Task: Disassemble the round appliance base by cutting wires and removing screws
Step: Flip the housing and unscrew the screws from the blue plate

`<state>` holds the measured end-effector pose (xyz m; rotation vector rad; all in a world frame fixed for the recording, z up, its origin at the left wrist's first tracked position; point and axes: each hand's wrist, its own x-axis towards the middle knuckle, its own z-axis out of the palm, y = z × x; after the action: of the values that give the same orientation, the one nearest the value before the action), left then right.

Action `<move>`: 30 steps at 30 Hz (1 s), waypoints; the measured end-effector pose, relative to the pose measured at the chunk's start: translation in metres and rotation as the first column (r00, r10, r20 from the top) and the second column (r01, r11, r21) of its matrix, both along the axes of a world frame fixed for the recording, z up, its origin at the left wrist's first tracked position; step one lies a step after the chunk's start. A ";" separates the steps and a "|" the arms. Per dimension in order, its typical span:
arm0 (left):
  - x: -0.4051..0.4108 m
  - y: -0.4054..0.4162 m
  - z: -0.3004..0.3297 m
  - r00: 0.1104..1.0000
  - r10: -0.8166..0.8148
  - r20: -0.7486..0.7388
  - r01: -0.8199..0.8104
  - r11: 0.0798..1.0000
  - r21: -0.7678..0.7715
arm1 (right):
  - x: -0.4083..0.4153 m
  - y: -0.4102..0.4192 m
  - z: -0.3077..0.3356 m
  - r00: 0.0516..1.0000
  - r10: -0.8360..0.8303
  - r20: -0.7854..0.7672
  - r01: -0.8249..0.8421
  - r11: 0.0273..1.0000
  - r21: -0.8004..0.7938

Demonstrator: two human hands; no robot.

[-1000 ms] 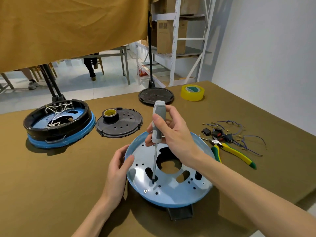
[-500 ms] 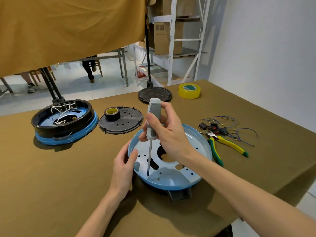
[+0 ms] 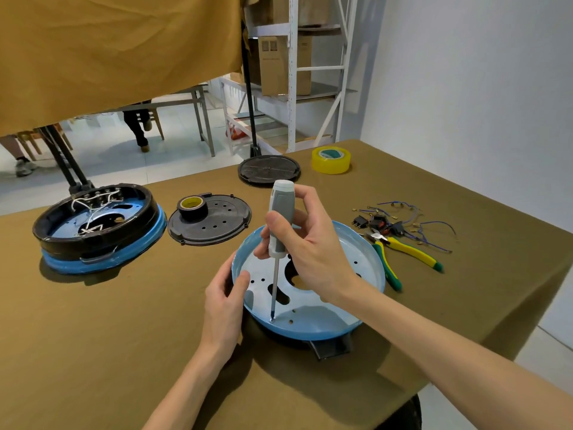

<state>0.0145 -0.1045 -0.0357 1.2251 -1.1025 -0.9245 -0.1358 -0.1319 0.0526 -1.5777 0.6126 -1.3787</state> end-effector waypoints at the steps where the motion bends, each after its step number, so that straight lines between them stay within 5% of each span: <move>1: 0.000 0.000 0.000 1.000 0.001 0.005 -0.001 1.000 -0.001 | 0.000 0.000 0.000 1.000 0.003 -0.005 -0.003 1.000 0.003; 13: -0.002 0.000 0.000 0.997 0.018 0.069 -0.017 1.000 -0.019 | 0.006 0.016 0.006 0.979 -0.119 -0.168 0.097 0.986 -0.135; 18: 0.001 0.005 0.004 0.954 0.191 0.231 -0.137 0.963 -0.230 | 0.014 0.023 0.005 0.954 -0.207 -0.217 0.154 0.959 -0.237; 22: 0.005 0.013 0.013 0.932 0.060 0.357 0.042 0.962 -0.270 | 0.014 0.020 0.010 0.974 -0.088 -0.210 0.055 0.986 -0.158; 30: 0.014 0.022 0.027 0.771 -0.309 0.557 0.353 0.935 0.029 | -0.004 0.018 0.012 0.976 0.098 -0.195 -0.109 0.993 -0.048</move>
<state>0.0282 -0.0829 -0.0092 1.2929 -1.8560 -0.7873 -0.1399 -0.1140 0.0646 -1.7795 0.6004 -1.1848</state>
